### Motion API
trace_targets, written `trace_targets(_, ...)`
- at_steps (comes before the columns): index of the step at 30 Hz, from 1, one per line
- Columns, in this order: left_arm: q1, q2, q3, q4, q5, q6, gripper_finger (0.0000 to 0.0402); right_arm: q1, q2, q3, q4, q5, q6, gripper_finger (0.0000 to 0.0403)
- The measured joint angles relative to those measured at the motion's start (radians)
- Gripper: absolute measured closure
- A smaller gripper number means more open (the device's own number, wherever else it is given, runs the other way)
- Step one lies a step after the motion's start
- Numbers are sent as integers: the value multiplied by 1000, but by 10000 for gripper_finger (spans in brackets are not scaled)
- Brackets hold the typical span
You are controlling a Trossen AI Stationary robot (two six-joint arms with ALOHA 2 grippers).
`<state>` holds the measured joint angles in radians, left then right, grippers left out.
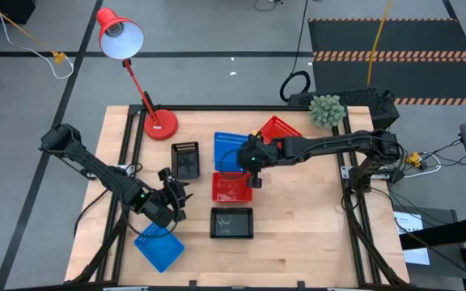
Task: Stack baskets by color
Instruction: Stack the bottom right blue bin on the top blue bin
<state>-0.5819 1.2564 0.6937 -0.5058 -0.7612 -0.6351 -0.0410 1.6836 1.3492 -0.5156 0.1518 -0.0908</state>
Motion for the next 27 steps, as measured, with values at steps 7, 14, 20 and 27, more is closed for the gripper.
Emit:
trace_targets(7, 22, 0, 1, 27, -8, 39, 220, 0, 0, -43, 17, 0, -5, 397)
trace_targets(14, 45, 0, 1, 40, -8, 61, 220, -4, 0, -90, 63, 2, -22, 397)
trace_targets(20, 54, 0, 1, 40, -7, 74, 220, -10, 0, -117, 107, 2, -30, 397)
trace_targets(27, 53, 0, 1, 40, -7, 74, 220, -12, 0, -117, 105, 1, -29, 396)
